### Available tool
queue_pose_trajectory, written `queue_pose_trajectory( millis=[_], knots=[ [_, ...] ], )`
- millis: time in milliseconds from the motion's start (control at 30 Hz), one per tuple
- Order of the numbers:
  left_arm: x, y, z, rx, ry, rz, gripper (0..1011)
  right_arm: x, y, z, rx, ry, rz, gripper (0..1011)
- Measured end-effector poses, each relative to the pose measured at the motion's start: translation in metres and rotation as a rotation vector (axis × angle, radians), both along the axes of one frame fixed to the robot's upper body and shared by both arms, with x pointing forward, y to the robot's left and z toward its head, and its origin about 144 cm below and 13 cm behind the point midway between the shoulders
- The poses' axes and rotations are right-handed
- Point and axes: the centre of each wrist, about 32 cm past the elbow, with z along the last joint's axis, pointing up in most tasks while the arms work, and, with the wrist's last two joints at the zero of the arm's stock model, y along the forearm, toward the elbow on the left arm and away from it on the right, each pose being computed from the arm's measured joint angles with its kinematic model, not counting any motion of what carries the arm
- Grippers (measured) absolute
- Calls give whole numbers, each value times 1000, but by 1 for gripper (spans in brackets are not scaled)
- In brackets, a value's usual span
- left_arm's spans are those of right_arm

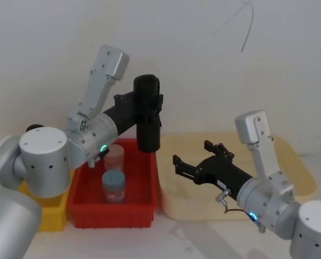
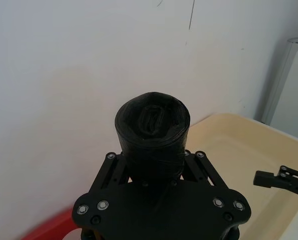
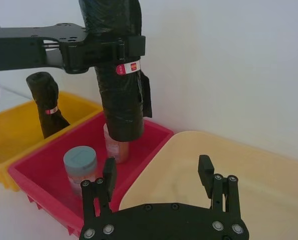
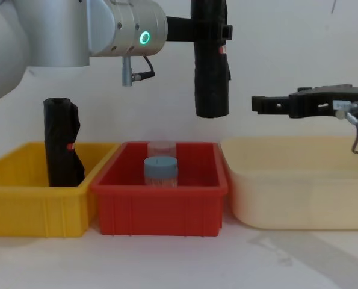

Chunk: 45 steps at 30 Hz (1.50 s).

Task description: Pick up the garbage bag with the one hand and transfer it to the other hand.

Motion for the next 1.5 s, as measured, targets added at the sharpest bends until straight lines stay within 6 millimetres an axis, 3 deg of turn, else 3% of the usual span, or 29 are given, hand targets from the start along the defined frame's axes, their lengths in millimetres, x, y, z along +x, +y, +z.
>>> queue_pose_trajectory(
  millis=[500, 1167, 1500],
  knots=[
    [-1, 1, 1, 5, 10, 2, 358, 9, 22, 4, 34, 36, 14, 1000],
    [-1, 1, 2, 8, 13, 3, 358, 16, 58, -6, -10, -109, 65, 1000],
    [-1, 1, 2, 8, 14, 3, 358, 16, 67, -7, -19, -131, 76, 1000]
  ],
)
